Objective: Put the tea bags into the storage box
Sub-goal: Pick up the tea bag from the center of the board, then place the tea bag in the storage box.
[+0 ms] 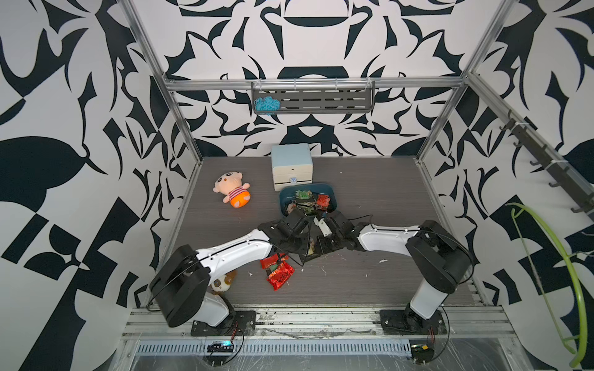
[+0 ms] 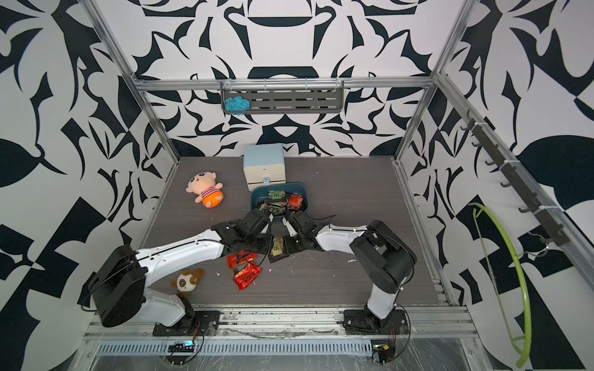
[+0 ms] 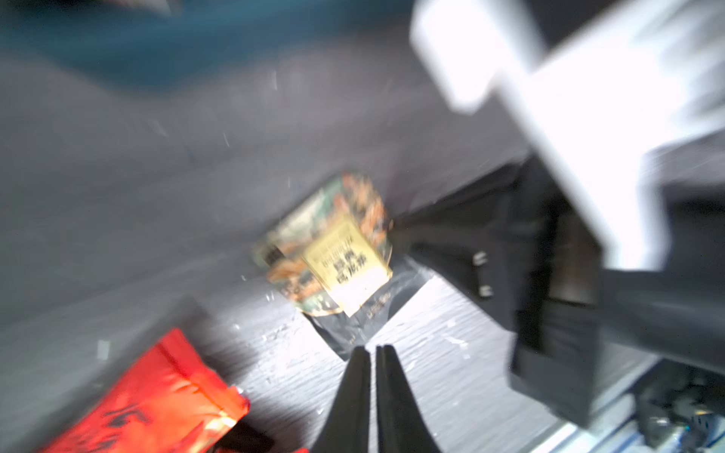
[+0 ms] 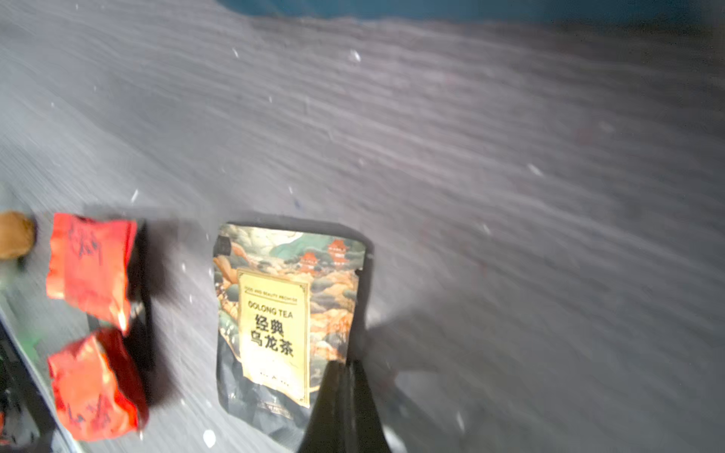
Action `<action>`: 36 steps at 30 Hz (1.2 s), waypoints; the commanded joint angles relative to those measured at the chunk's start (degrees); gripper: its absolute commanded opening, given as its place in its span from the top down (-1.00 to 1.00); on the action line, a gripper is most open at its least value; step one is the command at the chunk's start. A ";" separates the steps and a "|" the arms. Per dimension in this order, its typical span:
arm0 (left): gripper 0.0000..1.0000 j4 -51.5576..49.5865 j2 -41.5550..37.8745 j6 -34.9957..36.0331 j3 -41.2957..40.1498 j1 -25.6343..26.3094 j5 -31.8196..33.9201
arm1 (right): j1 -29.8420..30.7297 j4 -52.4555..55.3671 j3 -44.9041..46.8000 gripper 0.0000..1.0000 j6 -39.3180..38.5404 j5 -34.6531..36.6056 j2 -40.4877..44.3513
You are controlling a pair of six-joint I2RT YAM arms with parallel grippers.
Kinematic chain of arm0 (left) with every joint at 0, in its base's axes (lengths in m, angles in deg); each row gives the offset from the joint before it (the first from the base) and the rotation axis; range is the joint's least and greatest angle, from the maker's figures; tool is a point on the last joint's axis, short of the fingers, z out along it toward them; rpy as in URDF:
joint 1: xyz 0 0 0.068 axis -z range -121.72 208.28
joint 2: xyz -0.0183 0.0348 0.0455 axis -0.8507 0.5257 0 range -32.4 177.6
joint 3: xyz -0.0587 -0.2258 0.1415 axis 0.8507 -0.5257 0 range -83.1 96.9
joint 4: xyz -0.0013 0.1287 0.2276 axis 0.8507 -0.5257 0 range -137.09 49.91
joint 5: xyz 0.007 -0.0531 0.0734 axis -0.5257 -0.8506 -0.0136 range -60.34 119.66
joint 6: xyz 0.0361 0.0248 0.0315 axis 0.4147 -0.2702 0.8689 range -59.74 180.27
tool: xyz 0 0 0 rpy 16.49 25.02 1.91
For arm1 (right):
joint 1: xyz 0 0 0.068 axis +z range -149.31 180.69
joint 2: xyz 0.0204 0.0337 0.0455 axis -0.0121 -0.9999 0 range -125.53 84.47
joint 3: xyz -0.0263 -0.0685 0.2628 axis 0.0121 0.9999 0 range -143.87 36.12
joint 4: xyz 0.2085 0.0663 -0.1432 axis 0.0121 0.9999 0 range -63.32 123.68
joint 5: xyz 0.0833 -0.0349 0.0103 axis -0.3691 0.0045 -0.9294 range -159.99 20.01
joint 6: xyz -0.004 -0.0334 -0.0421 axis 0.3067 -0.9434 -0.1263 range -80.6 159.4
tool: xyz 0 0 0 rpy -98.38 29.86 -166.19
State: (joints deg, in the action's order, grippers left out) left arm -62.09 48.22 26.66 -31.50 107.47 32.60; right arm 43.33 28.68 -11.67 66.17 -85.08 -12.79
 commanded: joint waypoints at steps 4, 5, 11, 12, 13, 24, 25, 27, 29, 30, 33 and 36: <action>0.68 2.40 -6.71 -0.13 -2.72 0.21 10.55 | 0.28 -1.96 4.35 1.00 -2.04 5.29 10.18; 0.67 2.48 -7.12 -0.44 -3.12 0.21 12.16 | 0.27 -2.00 4.99 1.00 -2.21 6.03 11.63; 0.54 0.85 -12.25 -1.55 -3.70 0.21 20.05 | 0.26 0.90 4.84 1.00 -1.60 9.89 16.12; 0.53 0.46 -12.67 -1.64 -3.63 0.23 21.04 | 0.26 2.40 3.85 1.00 -1.45 10.17 16.24; 0.53 0.09 -13.02 -1.72 -3.53 0.21 21.73 | 0.26 3.58 3.01 1.00 -1.22 10.33 16.34; 0.41 -3.62 -15.04 -3.22 -2.85 0.20 27.95 | -0.09 12.28 -11.32 1.00 -0.63 10.59 14.78; 0.39 -3.65 -15.14 -3.29 -2.88 0.16 28.18 | -0.38 12.90 -12.89 1.00 -0.64 10.70 14.16; 0.35 -3.62 -15.46 -3.48 -2.83 0.12 28.53 | -1.34 14.75 -16.69 1.00 -0.49 10.62 12.26; 0.35 -4.01 -15.62 -3.48 -2.64 0.12 28.82 | -2.46 15.76 -20.22 1.00 0.10 10.18 10.06; 0.35 -4.09 -15.83 -3.56 -2.59 0.12 29.09 | -3.23 15.93 -21.94 1.00 0.37 9.61 8.62; 0.34 -4.19 -16.18 -3.83 -2.91 0.12 29.65 | -5.69 16.02 -26.91 1.00 2.16 6.99 4.08; 0.32 -4.19 -16.14 -3.92 -2.94 0.12 29.38 | -7.81 15.94 -31.88 1.00 4.28 3.76 -1.23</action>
State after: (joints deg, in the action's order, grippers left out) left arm -65.17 33.02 23.14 -34.61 107.49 60.90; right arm 37.21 43.72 -39.03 67.76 -77.97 -11.36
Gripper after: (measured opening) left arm 0.337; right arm 0.037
